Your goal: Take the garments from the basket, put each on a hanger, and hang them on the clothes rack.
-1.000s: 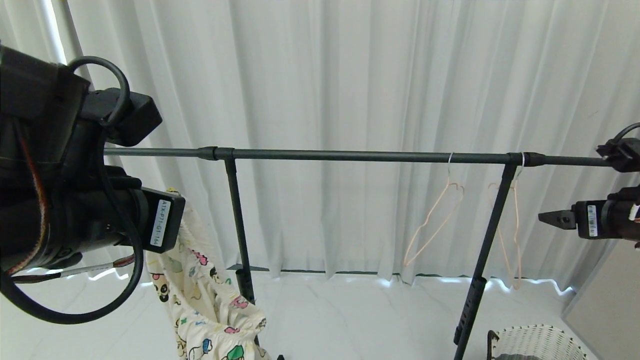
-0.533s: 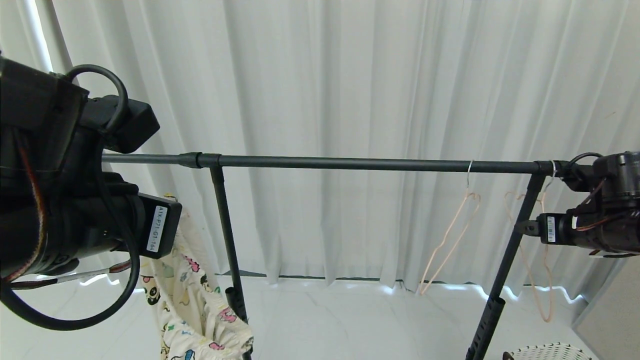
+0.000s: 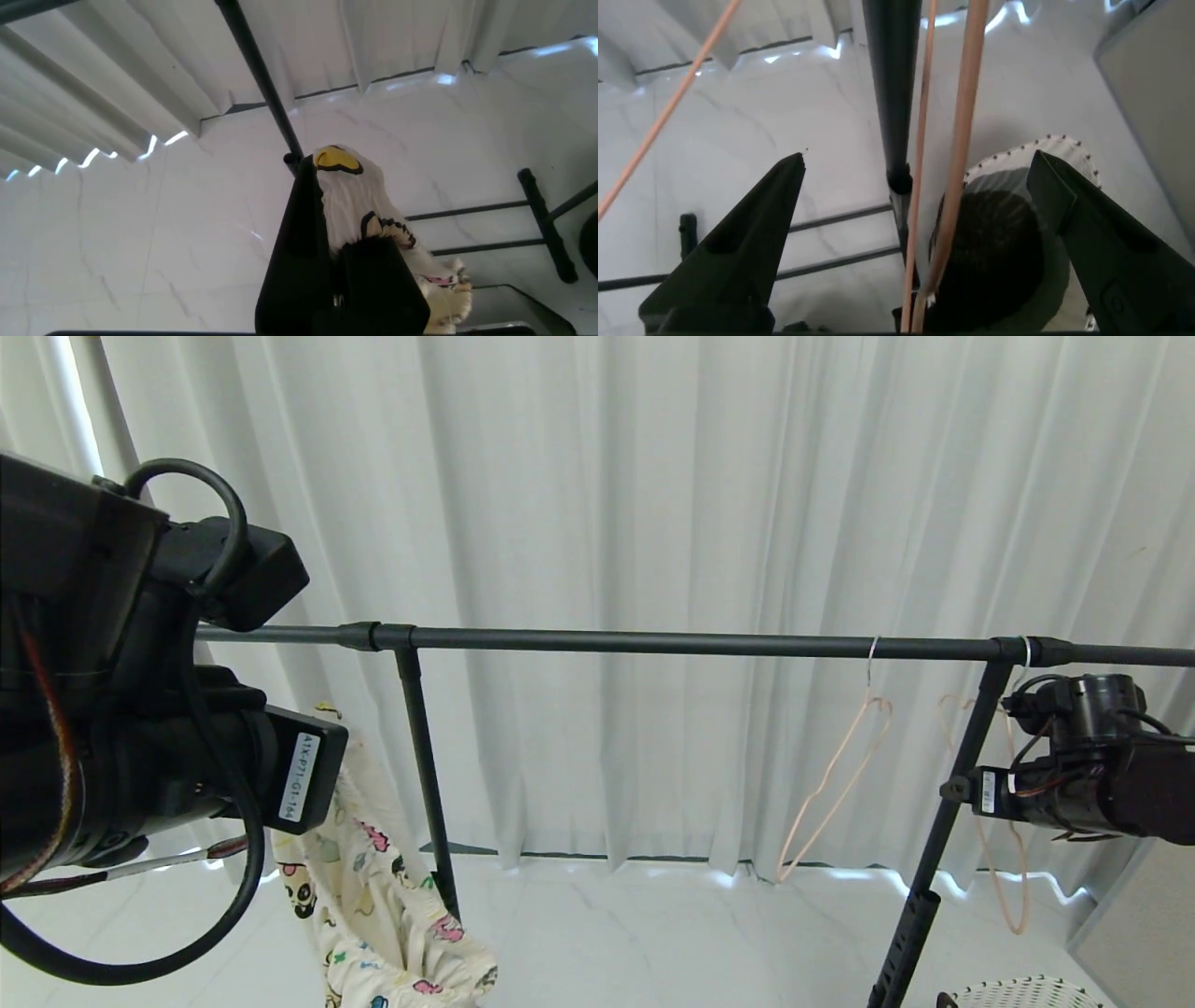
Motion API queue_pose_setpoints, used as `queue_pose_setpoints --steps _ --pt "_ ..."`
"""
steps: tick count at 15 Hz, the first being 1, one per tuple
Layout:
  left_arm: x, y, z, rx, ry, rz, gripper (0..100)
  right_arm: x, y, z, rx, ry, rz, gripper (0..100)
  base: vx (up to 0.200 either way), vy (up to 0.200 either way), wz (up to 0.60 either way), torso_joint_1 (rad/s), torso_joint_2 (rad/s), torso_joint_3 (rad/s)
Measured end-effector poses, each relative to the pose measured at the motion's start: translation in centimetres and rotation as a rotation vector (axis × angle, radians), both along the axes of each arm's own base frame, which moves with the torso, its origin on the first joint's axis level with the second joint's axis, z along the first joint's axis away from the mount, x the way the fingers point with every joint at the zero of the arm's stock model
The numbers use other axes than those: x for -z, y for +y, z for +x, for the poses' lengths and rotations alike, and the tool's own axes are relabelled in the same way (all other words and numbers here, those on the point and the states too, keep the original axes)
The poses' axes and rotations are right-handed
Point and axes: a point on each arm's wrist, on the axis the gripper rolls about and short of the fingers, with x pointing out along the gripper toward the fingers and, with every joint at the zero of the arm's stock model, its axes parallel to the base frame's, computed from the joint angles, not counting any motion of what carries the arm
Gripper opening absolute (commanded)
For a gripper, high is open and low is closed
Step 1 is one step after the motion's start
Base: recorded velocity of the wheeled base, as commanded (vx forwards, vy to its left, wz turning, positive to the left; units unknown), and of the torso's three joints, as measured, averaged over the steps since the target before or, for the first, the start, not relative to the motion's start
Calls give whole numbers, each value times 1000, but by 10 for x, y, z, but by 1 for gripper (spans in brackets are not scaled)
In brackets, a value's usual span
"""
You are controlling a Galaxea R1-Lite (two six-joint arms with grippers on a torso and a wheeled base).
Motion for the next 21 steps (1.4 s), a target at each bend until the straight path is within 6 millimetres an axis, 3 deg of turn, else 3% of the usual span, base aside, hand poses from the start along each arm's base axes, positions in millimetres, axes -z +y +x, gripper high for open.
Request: queue_pose_setpoints --steps 5,6,17,21 --pt "3 0 0 -6 8 9 0 13 -1 3 16 37 13 100 0 0 0 0 0 0" --pt "3 0 0 -6 8 10 0 14 -1 3 21 39 17 0 0 0 0 0 0 0" --pt "4 1 0 -9 8 11 0 12 -1 -7 43 34 12 0 0 0 0 0 0 0" --pt "2 2 -1 -12 3 7 0 -1 -1 -13 34 -61 9 0 0 0 0 0 0 0"
